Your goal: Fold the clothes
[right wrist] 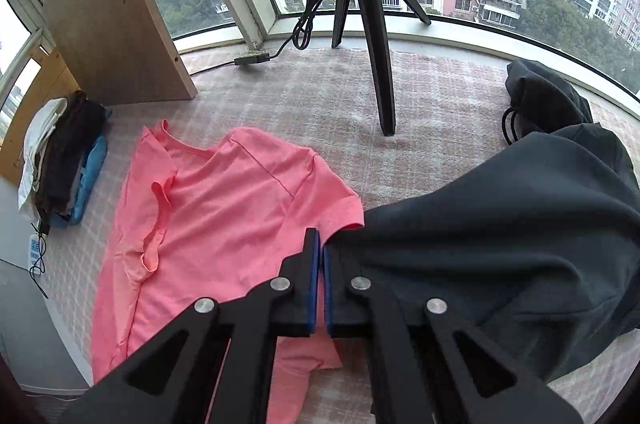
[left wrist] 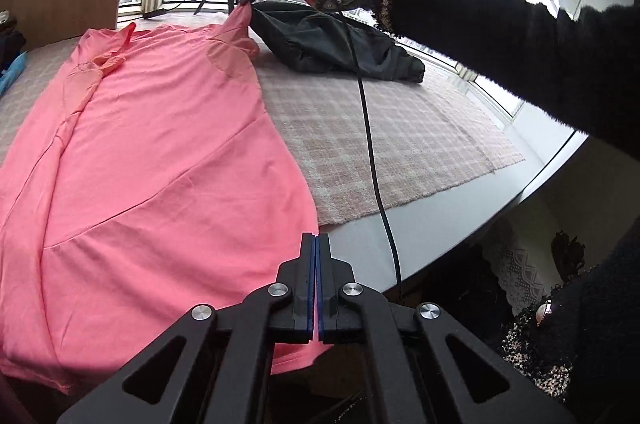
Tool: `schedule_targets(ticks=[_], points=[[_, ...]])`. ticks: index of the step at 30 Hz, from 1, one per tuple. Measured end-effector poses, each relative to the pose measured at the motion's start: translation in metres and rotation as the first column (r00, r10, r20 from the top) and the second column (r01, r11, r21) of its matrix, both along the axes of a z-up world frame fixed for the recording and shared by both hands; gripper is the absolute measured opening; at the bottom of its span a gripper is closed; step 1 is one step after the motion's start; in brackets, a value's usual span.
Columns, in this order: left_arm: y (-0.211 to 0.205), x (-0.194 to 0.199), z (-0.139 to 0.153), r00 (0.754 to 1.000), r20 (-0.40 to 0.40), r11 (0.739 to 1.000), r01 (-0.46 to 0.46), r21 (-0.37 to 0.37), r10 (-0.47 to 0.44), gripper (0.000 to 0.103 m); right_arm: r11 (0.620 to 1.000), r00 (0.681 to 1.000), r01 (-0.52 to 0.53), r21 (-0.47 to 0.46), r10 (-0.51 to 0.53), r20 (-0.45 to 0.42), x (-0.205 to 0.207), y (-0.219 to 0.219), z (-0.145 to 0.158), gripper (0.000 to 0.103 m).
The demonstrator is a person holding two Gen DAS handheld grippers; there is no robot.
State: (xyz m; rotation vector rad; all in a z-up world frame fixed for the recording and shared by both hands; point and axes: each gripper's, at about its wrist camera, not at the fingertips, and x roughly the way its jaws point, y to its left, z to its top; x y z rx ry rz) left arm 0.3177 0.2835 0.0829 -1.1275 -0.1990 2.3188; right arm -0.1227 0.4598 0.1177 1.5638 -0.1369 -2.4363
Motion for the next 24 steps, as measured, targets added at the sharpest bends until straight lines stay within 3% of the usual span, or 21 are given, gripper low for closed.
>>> schedule_targets(ticks=[5, 8, 10, 12, 15, 17, 21, 24], points=[[-0.074, 0.009, 0.001, 0.975, 0.035, 0.974, -0.22, 0.047, 0.218, 0.0, 0.998, 0.998, -0.06, -0.001, 0.06, -0.012, -0.007, -0.066, 0.025, 0.001], [-0.113, 0.015, -0.014, 0.933, 0.065, 0.935, -0.355, 0.011, 0.353, 0.0, 0.986, 0.986, -0.167, -0.025, 0.167, -0.006, -0.014, -0.133, 0.021, 0.002], [-0.133, 0.015, -0.031, 0.902, 0.127, 0.909, -0.418, 0.014, 0.413, 0.0, 0.977, 0.979, -0.201, 0.07, 0.199, 0.042, -0.032, -0.173, 0.005, 0.004], [-0.14, 0.015, -0.039, 0.895, 0.127, 0.903, -0.43, -0.014, 0.428, 0.0, 0.98, 0.987, -0.153, 0.124, 0.145, 0.069, -0.038, -0.182, -0.007, 0.01], [-0.138, 0.02, -0.041, 0.908, 0.112, 0.915, -0.402, -0.031, 0.403, 0.0, 0.992, 0.991, -0.122, 0.042, 0.119, 0.06, -0.026, -0.164, -0.01, 0.018], [-0.139, 0.021, -0.042, 0.911, 0.121, 0.919, -0.393, -0.026, 0.393, 0.0, 0.993, 0.993, -0.109, 0.05, 0.106, 0.056, -0.013, -0.149, -0.013, 0.019], [-0.143, 0.021, -0.046, 0.915, 0.141, 0.925, -0.379, -0.014, 0.377, 0.0, 0.989, 0.98, -0.151, 0.01, 0.148, 0.13, 0.022, -0.139, -0.039, 0.019], [-0.141, 0.02, -0.045, 0.926, 0.136, 0.935, -0.354, -0.019, 0.353, 0.0, 0.977, 0.961, -0.213, -0.004, 0.211, 0.18, 0.043, -0.15, -0.06, 0.032]])
